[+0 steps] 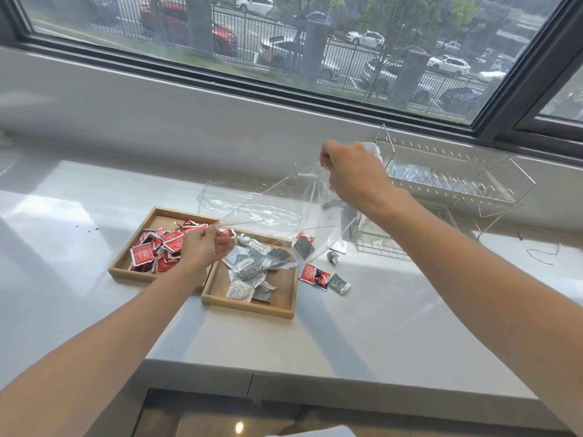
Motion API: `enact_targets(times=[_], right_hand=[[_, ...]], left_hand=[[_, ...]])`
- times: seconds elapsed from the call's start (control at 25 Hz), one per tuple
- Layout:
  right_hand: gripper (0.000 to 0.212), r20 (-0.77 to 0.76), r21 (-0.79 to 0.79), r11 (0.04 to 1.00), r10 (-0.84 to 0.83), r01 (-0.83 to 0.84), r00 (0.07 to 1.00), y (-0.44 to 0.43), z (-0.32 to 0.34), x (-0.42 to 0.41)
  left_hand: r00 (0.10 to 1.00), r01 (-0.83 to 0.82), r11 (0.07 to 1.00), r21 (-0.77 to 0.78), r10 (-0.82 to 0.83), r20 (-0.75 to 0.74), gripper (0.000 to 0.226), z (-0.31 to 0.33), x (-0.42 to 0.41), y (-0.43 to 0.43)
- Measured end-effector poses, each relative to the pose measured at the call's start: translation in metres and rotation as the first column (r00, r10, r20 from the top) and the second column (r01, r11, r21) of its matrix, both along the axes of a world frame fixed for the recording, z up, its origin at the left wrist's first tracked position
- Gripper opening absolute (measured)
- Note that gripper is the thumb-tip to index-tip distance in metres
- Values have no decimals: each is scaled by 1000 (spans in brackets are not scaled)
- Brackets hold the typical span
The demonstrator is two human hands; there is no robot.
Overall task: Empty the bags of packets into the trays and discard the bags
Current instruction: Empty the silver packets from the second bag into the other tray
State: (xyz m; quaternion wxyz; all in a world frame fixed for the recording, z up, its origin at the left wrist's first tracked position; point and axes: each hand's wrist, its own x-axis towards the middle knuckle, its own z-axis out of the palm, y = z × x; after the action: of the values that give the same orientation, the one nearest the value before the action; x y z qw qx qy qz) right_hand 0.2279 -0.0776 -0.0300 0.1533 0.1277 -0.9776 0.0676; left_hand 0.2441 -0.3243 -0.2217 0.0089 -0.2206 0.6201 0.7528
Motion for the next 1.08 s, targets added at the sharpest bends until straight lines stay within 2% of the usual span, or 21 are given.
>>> enact_targets(times=[0.2,0.36,0.56,0.76,0.92,1.0,1.08], right_hand=[[23,-9,39,999,32,-32,999,-8,3,2],[21,-113,66,996,63,-56,992,-15,6,0],[25,-132,109,992,71,-57,989,-23,7,-3],[23,-150,124,991,71,-52,986,-25,8,-1],[12,-155,-5,997,69,-71,986,-24,8,0],[14,-118,-164,982,69,-88,991,-21,3,2],[16,-38,-377,923,73,-82,997,-17,-5,2]], left_hand=[[1000,2,1000,12,-2,18,33,-10,-1,-6],[1000,-5,999,49,5,5,33,-14,-2,-10],[1000,-11,999,50,12,-7,32,-13,3,-12],[1000,-20,1000,-11,20,-3,32,-12,1,-20],[999,-18,1000,15,18,-39,31,-7,1,-31],[997,-30,998,48,33,-64,29,0,0,-38],[993,-20,997,74,28,-114,22,8,-2,-46]])
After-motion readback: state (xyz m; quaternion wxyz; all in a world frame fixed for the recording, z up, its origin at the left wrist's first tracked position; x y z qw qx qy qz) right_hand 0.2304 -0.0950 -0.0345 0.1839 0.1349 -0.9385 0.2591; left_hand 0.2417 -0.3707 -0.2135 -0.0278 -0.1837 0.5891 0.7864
